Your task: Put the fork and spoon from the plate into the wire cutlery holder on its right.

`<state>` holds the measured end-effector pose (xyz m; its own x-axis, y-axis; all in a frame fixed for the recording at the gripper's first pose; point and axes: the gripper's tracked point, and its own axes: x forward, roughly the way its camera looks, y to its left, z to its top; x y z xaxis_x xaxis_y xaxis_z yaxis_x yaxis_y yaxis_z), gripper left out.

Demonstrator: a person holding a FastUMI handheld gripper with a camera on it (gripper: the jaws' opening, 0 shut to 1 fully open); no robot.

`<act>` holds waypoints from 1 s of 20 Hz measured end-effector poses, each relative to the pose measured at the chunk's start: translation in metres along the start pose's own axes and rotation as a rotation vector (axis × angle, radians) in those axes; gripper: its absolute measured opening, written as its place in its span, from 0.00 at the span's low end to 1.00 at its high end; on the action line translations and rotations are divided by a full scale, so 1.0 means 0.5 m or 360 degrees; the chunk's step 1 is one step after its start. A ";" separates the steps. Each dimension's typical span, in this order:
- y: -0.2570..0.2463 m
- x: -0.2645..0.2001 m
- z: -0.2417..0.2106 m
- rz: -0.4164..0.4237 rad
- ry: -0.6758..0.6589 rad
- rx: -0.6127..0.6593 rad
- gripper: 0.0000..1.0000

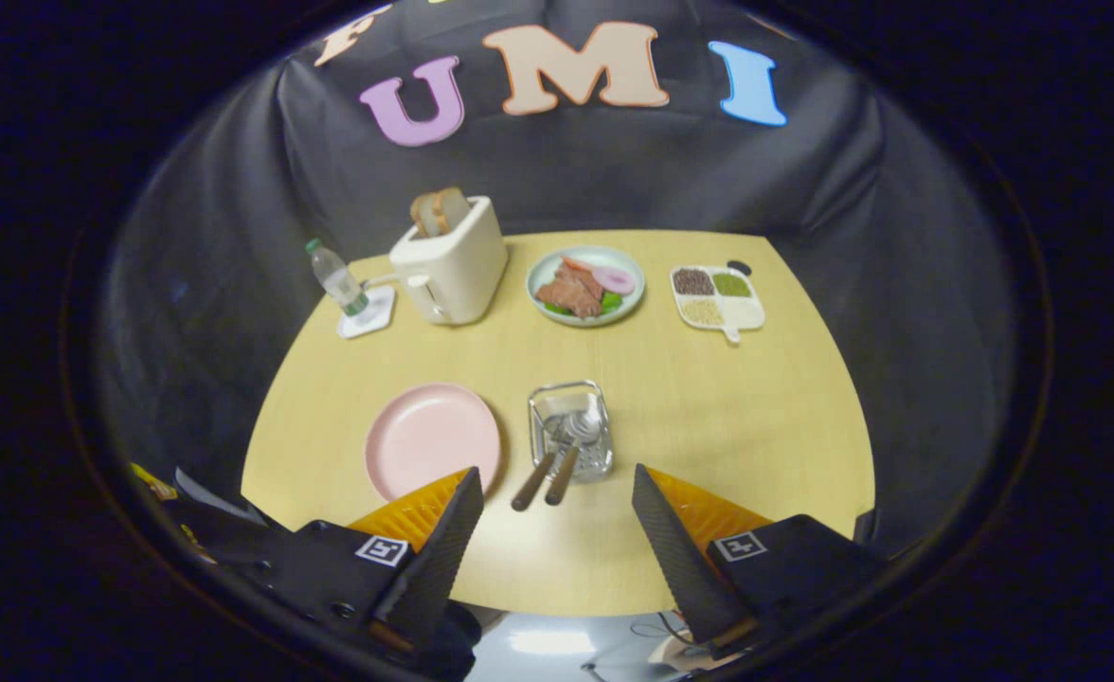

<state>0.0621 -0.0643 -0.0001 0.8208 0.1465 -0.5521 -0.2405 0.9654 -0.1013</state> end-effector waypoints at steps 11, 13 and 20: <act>0.072 -0.166 0.193 -0.0118 -0.0948 0.0146 0.99; 0.073 -0.191 0.200 -0.0144 -0.1031 0.0136 0.99; 0.066 -0.242 0.202 -0.0170 -0.1203 0.0239 0.99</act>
<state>0.0069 -0.0282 0.1471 0.9789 0.1065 0.1742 -0.1118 0.9935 0.0209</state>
